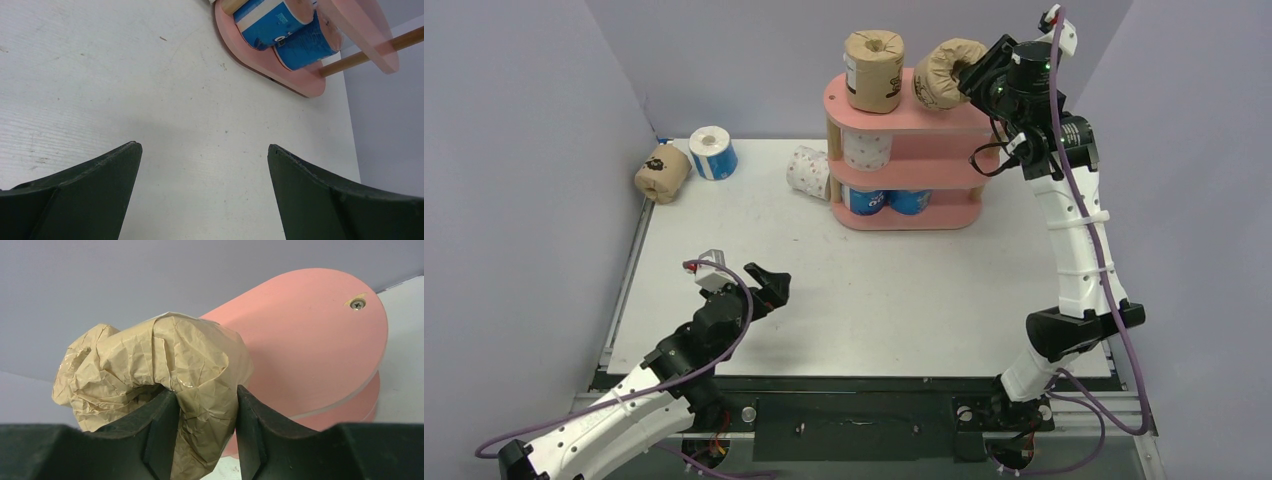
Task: Place and organize the paper towels onto the shelf
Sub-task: Place the paper towel on the shelf.
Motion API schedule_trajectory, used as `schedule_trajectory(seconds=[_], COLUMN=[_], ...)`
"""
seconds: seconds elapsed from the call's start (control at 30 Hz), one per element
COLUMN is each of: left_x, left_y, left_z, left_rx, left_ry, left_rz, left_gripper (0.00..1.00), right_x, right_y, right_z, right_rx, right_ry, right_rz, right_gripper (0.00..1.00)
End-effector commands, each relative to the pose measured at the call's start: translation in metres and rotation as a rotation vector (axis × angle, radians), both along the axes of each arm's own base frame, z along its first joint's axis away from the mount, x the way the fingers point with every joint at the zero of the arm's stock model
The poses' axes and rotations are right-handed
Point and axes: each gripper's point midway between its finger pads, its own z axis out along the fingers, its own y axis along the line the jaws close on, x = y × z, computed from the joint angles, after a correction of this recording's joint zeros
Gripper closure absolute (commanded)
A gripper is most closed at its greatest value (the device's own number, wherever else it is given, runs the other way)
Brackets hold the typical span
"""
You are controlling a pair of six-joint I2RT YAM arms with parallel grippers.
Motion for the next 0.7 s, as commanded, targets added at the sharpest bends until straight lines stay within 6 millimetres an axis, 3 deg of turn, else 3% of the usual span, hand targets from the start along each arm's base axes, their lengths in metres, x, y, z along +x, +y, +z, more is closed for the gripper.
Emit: schedule_trajectory(seconds=[0.0, 0.67], left_x=[0.002, 0.003], left_y=[-0.002, -0.005], left_z=[0.005, -0.003], left_rx=[-0.020, -0.013], left_ry=[-0.004, 0.011], left_rz=[0.005, 0.000], left_gripper=[0.03, 0.03], right_x=[-0.002, 0.013], right_y=[-0.001, 0.003], right_z=[0.039, 0.018], right_rx=[0.054, 0.043], right_ry=[-0.114, -0.074], right_rz=[0.006, 0.007], right_gripper=[0.62, 0.60])
